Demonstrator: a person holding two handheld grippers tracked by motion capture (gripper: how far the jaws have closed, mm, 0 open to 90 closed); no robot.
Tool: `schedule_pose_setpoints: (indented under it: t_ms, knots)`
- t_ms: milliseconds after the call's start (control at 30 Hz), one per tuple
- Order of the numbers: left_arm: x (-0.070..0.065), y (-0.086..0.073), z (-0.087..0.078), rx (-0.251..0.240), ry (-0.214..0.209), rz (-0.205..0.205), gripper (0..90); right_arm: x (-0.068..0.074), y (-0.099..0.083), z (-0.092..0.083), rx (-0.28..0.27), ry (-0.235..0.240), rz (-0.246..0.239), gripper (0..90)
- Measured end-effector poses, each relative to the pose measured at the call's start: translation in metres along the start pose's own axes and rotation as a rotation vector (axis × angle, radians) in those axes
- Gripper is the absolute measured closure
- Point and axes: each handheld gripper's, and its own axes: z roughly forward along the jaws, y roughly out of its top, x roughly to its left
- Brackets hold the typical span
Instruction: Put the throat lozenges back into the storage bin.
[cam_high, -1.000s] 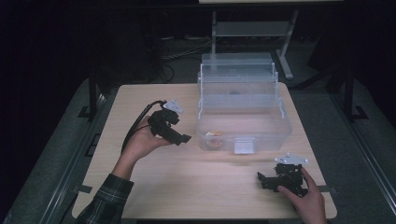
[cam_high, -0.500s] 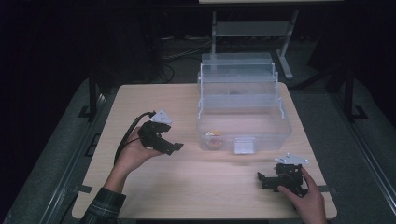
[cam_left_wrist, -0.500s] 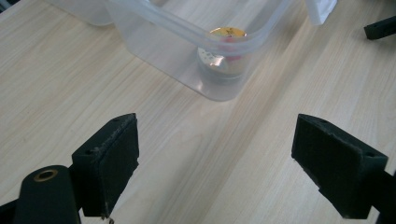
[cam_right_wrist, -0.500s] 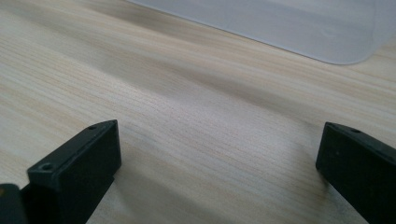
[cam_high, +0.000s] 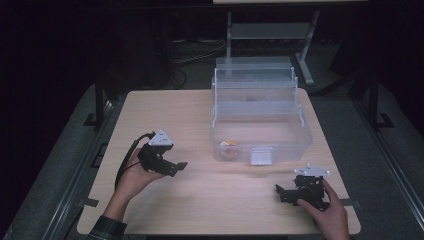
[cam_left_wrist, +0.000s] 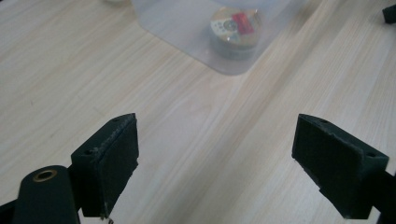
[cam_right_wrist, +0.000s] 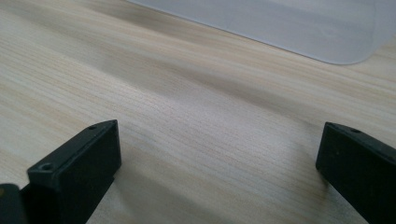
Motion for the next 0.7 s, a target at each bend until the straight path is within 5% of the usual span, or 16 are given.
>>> schedule_pose_setpoints:
  t_ms: [700]
  knots:
    - [-0.012, -0.058, -0.005, 0.021, 0.048, -0.036, 12.7, 0.000, 0.000, 0.000, 0.000, 0.000, -0.001, 0.0]
